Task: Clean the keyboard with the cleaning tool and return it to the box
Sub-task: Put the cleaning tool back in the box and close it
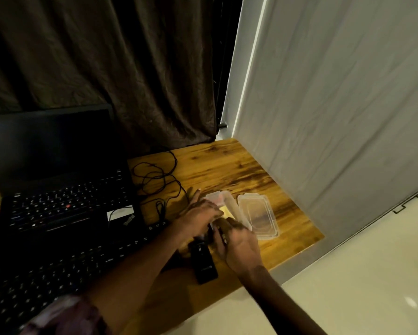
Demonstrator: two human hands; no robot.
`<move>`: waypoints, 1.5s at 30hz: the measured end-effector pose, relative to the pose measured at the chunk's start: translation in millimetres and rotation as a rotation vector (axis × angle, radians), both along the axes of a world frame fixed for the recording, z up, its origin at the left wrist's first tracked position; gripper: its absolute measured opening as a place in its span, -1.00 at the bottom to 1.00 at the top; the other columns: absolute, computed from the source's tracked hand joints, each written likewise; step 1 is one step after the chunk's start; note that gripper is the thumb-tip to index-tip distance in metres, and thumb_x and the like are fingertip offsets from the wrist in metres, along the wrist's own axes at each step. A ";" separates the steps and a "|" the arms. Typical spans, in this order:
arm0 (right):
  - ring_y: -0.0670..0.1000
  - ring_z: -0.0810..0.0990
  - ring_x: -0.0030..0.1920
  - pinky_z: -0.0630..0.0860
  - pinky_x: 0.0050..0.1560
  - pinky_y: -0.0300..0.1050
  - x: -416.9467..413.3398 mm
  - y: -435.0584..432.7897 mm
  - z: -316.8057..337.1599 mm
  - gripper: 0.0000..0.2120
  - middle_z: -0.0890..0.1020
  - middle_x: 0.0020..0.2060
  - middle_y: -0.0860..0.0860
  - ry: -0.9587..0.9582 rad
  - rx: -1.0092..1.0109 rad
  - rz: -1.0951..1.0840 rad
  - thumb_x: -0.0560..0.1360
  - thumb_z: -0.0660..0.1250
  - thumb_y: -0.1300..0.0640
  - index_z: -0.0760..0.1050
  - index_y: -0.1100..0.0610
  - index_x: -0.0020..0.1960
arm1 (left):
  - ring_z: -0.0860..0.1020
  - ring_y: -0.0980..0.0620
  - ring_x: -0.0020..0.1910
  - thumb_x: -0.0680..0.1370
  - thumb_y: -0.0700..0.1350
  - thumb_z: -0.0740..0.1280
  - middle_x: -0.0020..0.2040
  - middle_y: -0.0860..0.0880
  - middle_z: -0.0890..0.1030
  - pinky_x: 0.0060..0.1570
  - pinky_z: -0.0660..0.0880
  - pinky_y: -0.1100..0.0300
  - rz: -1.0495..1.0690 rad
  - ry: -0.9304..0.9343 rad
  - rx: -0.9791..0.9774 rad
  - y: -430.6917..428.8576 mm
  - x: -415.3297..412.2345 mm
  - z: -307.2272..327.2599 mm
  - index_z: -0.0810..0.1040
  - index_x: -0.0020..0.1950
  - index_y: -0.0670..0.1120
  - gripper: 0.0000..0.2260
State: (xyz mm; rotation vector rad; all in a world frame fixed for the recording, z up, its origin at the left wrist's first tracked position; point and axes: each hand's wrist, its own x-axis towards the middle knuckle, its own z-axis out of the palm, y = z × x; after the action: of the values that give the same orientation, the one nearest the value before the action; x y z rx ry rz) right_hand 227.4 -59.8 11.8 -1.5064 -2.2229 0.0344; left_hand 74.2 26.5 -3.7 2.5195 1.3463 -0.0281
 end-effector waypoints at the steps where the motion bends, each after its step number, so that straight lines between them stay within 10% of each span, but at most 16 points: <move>1: -0.03 0.61 -0.30 0.49 -0.36 -0.17 -7.6 -7.0 2.7 -0.79 0.65 -0.19 -0.04 -0.039 -0.072 0.030 0.61 0.14 -0.07 0.51 -0.03 0.04 | 0.33 0.14 0.43 0.43 -0.15 0.37 0.35 0.11 0.52 0.51 -0.19 -0.17 0.065 -0.041 0.062 2.6 -1.8 7.0 0.55 0.33 0.09 -0.53; 6: -0.02 0.59 -0.29 0.36 -0.32 -0.18 -29.1 -31.1 -21.2 -0.56 0.62 -0.26 -0.04 -0.251 -0.196 -0.091 0.53 0.06 -0.30 0.57 -0.05 0.05 | 0.38 0.14 0.39 0.41 -0.28 0.39 0.32 0.17 0.56 0.54 -0.08 -0.07 0.112 -0.133 0.212 -10.1 -12.4 6.2 0.60 0.29 0.10 -0.50; 11: 0.18 0.34 0.40 0.45 0.21 0.04 -43.7 -36.8 -39.1 -0.36 0.28 0.47 0.09 -0.218 -0.528 -0.088 0.55 0.11 -0.31 0.08 -0.04 0.52 | 0.47 0.05 0.29 0.50 -0.19 0.39 0.26 0.11 0.60 0.42 0.20 0.05 0.132 -0.185 0.399 -24.8 -27.9 -14.6 0.65 0.22 0.07 -0.68; 18: 0.04 0.42 0.28 0.46 0.18 -0.09 -44.0 -46.0 -29.2 -0.42 0.35 0.39 0.02 -0.031 -0.418 -0.117 0.55 0.16 -0.19 0.14 -0.04 0.50 | 0.46 -0.02 0.28 0.57 -0.27 0.30 0.33 0.05 0.56 0.33 0.37 0.08 0.269 -0.408 0.327 -42.3 -33.0 -22.9 0.58 0.34 0.00 -0.63; 26: 0.13 0.53 0.08 0.55 0.03 0.04 -0.4 7.5 -3.5 -0.48 0.56 0.13 0.12 0.142 -0.154 -0.174 0.50 0.34 -0.03 0.33 0.13 0.38 | -0.13 0.02 0.61 0.54 -0.27 0.28 0.64 0.04 -0.06 0.55 -0.18 0.05 0.171 -0.131 0.127 -47.4 -42.8 -31.7 0.07 0.63 0.07 -0.27; 45: 0.05 0.60 0.02 0.57 0.02 -0.02 -3.8 61.6 -41.4 -0.65 0.64 0.02 -0.01 0.098 -0.289 -0.125 0.48 0.33 -0.02 0.49 -0.11 0.26 | -0.05 0.11 0.60 0.50 -0.37 0.18 0.63 0.09 0.04 0.58 -0.12 0.10 0.207 -0.190 0.081 -44.3 -38.1 -15.5 0.11 0.63 0.03 -0.27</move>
State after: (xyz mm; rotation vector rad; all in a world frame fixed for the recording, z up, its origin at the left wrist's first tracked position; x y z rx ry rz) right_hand 223.6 1.9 -29.6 -1.7512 -2.1099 0.3971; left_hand 36.1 -17.8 -19.2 2.3617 1.5462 0.3062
